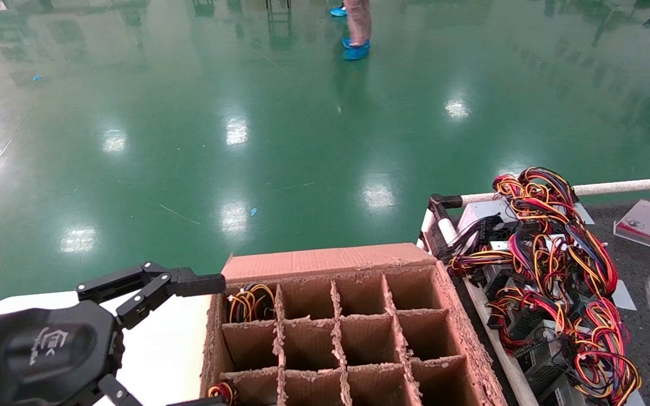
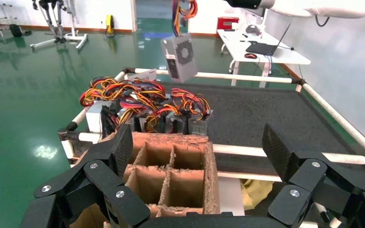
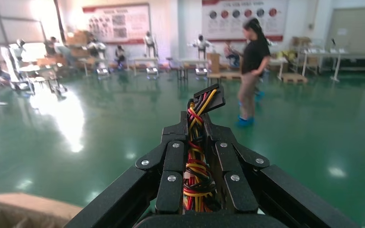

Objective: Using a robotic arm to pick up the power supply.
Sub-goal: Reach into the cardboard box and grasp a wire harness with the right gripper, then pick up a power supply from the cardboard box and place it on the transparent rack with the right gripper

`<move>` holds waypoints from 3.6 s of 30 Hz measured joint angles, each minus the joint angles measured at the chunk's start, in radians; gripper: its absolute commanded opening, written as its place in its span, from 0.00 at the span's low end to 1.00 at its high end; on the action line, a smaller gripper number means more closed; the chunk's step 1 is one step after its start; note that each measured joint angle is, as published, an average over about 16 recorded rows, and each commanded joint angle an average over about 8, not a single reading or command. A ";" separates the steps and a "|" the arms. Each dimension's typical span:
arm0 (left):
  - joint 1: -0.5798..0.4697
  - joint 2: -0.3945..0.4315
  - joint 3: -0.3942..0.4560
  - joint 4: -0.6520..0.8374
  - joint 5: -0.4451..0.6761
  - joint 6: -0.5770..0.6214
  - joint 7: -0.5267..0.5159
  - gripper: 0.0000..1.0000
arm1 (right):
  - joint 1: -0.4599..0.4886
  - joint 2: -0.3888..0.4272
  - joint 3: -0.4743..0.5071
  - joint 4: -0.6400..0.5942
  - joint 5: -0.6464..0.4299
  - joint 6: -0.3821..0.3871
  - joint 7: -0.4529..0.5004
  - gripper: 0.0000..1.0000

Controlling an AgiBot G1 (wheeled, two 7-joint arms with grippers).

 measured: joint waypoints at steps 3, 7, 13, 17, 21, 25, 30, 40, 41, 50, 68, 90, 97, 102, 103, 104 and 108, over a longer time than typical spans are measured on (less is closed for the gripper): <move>0.000 0.000 0.000 0.000 0.000 0.000 0.000 1.00 | -0.001 0.029 0.028 -0.003 0.046 -0.033 0.005 0.00; 0.000 0.000 0.000 0.000 0.000 0.000 0.000 1.00 | -0.010 0.082 0.072 0.020 0.124 -0.068 0.024 0.00; 0.000 0.000 0.000 0.000 0.000 0.000 0.000 1.00 | -0.040 0.196 0.149 0.111 0.283 -0.091 0.086 0.00; 0.000 0.000 0.000 0.000 0.000 0.000 0.000 1.00 | -0.065 0.288 0.199 0.187 0.398 -0.092 0.137 0.00; 0.000 0.000 0.000 0.000 0.000 0.000 0.000 1.00 | -0.084 0.392 0.241 0.249 0.500 -0.089 0.179 0.00; 0.000 0.000 0.000 0.000 0.000 0.000 0.000 1.00 | -0.091 0.500 0.273 0.277 0.574 -0.085 0.202 0.00; 0.000 0.000 0.000 0.000 0.000 0.000 0.000 1.00 | -0.088 0.631 0.294 0.261 0.619 -0.080 0.204 0.00; 0.000 0.000 0.000 0.000 0.000 0.000 0.000 1.00 | -0.128 0.820 0.303 0.167 0.643 -0.080 0.178 0.00; 0.000 0.000 0.000 0.000 0.000 0.000 0.000 1.00 | -0.138 0.832 0.304 0.160 0.647 -0.080 0.175 0.00; 0.000 0.000 0.000 0.000 0.000 0.000 0.000 1.00 | -0.268 0.911 0.322 0.140 0.713 -0.086 0.160 0.00; 0.000 0.000 0.000 0.000 0.000 0.000 0.000 1.00 | -0.515 1.001 0.367 0.105 0.846 -0.081 0.139 0.00; 0.000 0.000 0.000 0.000 0.000 0.000 0.000 1.00 | -0.527 0.880 0.304 0.077 0.782 -0.036 0.117 0.00; 0.000 0.000 0.001 0.000 0.000 0.000 0.000 1.00 | -0.475 0.816 0.261 0.036 0.719 -0.018 0.114 0.00; 0.000 0.000 0.001 0.000 0.000 0.000 0.000 1.00 | -0.455 0.783 0.238 -0.003 0.685 -0.014 0.110 0.01; 0.000 0.000 0.001 0.000 0.000 0.000 0.000 1.00 | -0.453 0.778 0.234 -0.010 0.680 -0.014 0.108 0.04; 0.000 0.000 0.001 0.000 0.000 0.000 0.000 1.00 | -0.451 0.774 0.231 -0.017 0.676 -0.014 0.107 0.09; 0.000 0.000 0.001 0.000 0.000 0.000 0.000 1.00 | -0.445 0.760 0.222 -0.041 0.662 -0.015 0.102 0.59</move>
